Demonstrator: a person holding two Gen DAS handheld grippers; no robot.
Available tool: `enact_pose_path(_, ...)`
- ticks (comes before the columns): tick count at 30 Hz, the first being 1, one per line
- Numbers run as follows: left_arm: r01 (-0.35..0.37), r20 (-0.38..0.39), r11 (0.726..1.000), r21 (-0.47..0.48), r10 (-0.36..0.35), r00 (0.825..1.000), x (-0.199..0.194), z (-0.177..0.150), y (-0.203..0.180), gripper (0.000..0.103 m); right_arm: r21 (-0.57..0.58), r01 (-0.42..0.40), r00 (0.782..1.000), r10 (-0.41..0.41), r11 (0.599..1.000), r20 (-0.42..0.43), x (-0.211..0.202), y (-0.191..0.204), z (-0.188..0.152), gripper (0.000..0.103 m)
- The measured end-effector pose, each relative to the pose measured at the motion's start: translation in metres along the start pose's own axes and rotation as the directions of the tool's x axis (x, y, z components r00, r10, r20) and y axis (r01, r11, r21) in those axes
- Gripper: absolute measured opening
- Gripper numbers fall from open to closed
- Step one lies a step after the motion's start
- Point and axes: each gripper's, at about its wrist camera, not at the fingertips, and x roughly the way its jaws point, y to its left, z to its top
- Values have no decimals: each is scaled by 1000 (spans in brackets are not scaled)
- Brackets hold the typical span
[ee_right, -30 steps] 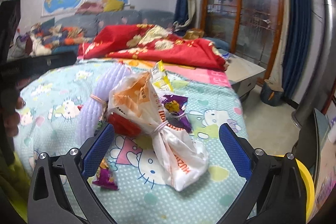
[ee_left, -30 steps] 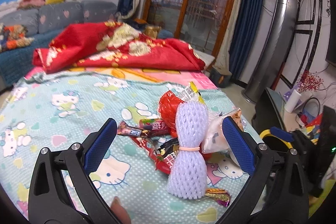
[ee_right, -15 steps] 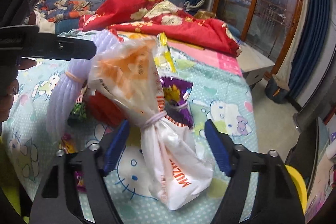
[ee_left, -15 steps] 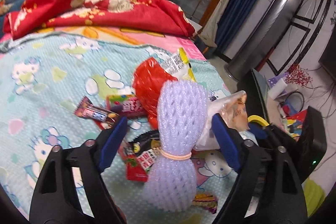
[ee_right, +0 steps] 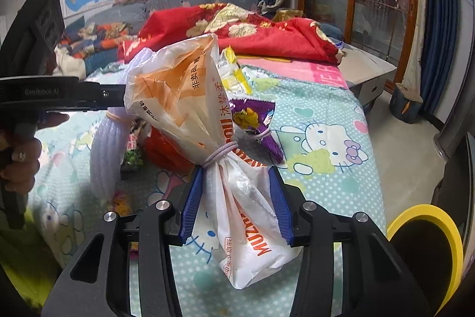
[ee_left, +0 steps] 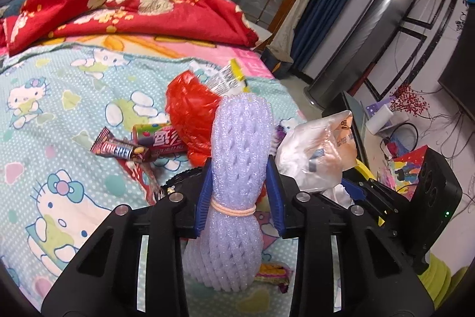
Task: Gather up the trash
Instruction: 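Carry the white bag and foam net over the yellow-rimmed bin with both grippers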
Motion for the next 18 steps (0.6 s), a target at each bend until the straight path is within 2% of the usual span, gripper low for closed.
enact_pose_path(9,10,102,997,71,-17,995,-26,10,-27,25,95,25,998,-31,995,59,-29,-17,1,42)
enact_pose_path(18,41,121,991,126,-57,991,-28,12,-54,25,190,82,992,-97,978,74,-52,-42,-4,42)
